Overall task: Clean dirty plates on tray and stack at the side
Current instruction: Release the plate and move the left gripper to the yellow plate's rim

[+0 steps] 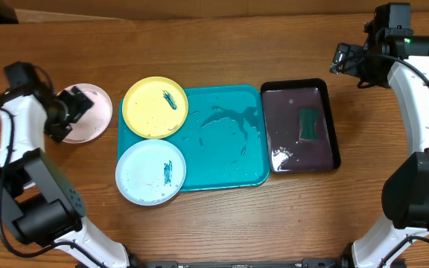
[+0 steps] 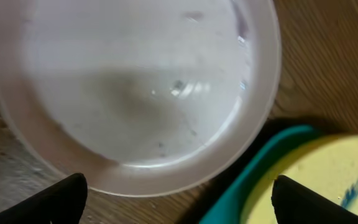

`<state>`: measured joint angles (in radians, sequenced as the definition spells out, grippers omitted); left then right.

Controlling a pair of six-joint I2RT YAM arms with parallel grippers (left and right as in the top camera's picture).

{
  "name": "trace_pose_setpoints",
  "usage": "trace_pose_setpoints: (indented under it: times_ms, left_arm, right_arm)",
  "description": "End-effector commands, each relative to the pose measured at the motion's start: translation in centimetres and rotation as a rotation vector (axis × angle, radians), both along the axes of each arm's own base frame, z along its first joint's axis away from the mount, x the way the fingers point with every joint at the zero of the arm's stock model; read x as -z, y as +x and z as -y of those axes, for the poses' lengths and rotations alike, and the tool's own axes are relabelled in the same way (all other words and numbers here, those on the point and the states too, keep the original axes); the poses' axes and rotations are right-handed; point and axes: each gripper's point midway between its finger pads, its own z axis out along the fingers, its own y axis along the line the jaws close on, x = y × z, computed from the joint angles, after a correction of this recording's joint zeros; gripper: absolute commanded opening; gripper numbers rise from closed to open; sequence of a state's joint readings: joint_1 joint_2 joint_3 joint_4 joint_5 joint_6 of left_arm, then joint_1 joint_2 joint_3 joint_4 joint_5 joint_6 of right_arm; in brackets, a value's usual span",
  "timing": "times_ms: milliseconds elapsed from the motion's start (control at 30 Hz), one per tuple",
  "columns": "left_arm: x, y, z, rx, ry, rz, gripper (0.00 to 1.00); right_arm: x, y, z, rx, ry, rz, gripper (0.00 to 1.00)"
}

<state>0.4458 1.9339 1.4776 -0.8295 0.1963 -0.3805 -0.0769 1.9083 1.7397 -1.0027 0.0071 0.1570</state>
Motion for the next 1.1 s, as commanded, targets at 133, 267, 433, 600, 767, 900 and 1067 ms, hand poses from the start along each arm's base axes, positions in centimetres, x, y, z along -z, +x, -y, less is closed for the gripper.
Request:
trace_pose_setpoints:
  times_ms: [133,267,433,600,767,900,1067]
  left_arm:
    - [0.5,1.4,5.4,0.242,0.013,0.0,0.89]
    - [0.7,1.5,6.0,0.265,0.059,-0.023,0.84]
    - [1.3,1.8,7.8,0.318,0.061,-0.033,0.47]
    - [3.0,1.8,8.4,0.336,0.061,-0.071,0.41]
    - [4.5,1.9,8.6,0.341,0.048,-0.092,0.39]
    - [4.9,2.0,8.8,0.344,0.037,-0.092,0.33]
    - [5.0,2.1,9.3,0.357,0.034,-0.09,0.27]
  right_arm:
    - [-1.5,0.4,0.0,0.001,-0.004,0.041,1.0]
    - [-1.5,0.4,0.0,0.001,-0.004,0.041,1.0]
    - [-1.5,0.4,0.0,0.001,-0.004,0.041,1.0]
    - [-1.5,0.4,0.0,0.001,-0.004,0.041,1.0]
    - [-1.5,0.4,0.0,0.001,-0.004,0.041,1.0]
    - [-1.5,0.4,0.0,0.002,-0.004,0.041,1.0]
    - [-1.5,0.4,0.0,0.001,-0.004,0.041,1.0]
